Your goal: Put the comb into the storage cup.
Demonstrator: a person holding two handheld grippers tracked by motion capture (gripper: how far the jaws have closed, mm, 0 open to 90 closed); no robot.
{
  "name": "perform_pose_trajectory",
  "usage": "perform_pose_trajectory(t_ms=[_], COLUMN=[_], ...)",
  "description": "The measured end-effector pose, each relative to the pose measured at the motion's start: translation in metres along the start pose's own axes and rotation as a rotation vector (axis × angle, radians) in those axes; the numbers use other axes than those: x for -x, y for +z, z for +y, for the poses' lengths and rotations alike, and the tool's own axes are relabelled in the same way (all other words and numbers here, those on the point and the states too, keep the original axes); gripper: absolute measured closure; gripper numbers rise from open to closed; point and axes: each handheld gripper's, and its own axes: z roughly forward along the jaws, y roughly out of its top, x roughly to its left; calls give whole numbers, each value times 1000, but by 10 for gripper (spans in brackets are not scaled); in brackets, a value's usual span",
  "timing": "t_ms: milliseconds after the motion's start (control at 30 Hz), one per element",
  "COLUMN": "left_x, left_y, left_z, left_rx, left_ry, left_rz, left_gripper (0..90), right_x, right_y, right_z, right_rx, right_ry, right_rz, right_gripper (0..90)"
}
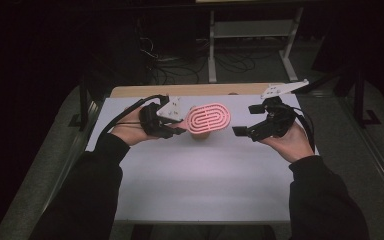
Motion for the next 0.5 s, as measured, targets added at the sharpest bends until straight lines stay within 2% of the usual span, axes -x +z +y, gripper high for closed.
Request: perform_pose_trajectory(t_ms=[200,500], left_x=[1,2], left_y=[1,2], left_z=[3,8], left_rx=[21,59], left_ry=[4,9], left_rz=[10,18], left_gripper=[699,699], right_x=[0,5], right_y=[9,20], right_z=[11,20], right_rx=[-4,-30], right_ry=[14,64], right_rz=[29,73], right_gripper=[0,19])
